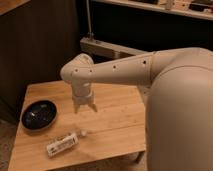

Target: Place the bottle in the ceramic bowl

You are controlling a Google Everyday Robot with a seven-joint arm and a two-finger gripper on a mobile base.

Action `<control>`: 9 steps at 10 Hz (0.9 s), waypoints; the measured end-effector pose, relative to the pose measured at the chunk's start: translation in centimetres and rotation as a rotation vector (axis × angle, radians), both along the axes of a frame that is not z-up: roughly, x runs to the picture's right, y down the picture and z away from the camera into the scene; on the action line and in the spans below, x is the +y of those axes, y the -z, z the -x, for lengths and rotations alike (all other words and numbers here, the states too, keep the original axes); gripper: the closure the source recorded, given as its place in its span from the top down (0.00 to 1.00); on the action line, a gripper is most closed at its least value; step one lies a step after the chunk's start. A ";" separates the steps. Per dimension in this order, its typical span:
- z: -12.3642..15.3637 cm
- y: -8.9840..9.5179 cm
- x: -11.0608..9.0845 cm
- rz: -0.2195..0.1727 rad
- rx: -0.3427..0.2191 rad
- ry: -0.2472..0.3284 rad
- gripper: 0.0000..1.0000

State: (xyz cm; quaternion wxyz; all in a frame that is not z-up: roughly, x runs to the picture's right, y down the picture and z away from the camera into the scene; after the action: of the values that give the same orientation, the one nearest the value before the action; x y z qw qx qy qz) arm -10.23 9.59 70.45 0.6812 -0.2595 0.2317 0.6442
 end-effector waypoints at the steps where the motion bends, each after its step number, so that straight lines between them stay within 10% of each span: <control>1: 0.0 0.0 0.0 0.000 0.000 0.000 0.65; 7: 0.1 0.0 -0.2 -0.004 -0.020 0.020 0.65; 9: 1.0 0.0 -0.6 -0.031 -0.119 0.161 0.65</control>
State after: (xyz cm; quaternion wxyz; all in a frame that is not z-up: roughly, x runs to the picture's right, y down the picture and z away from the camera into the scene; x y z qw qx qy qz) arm -11.28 8.95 70.42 0.7474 -0.2669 0.2010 0.5743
